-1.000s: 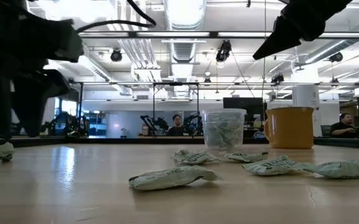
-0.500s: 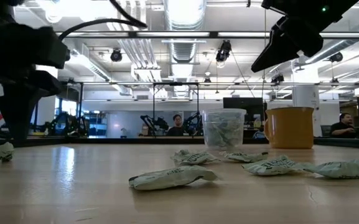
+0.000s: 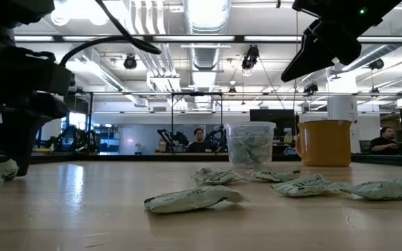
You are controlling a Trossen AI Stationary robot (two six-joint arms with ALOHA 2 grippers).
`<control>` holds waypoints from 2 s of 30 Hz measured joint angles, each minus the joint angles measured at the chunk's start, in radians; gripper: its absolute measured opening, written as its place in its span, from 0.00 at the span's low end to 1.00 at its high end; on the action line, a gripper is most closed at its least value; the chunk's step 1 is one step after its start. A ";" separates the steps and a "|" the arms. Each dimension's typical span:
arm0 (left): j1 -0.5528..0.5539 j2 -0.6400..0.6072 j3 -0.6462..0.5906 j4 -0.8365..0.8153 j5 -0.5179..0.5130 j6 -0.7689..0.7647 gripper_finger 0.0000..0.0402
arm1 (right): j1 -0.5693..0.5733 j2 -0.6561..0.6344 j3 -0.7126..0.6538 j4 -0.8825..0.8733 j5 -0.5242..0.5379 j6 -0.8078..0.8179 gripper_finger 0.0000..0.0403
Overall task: Pick and place Stevia / Truvia into bins
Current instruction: Put the green stevia packet into the transparent bin
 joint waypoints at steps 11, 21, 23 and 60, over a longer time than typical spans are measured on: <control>-0.001 0.003 0.006 0.017 0.015 0.002 0.28 | 0.000 0.000 0.000 0.000 0.000 0.000 0.30; 0.001 0.004 0.014 0.022 -0.020 0.009 0.12 | 0.000 0.000 0.000 0.000 0.000 0.000 0.27; 0.003 0.004 0.026 0.040 -0.060 0.047 0.10 | 0.000 0.000 0.000 0.000 0.000 0.000 0.27; 0.669 0.256 0.153 1.301 -0.084 0.907 0.09 | 0.000 -0.001 0.000 -0.011 -0.037 -0.003 0.21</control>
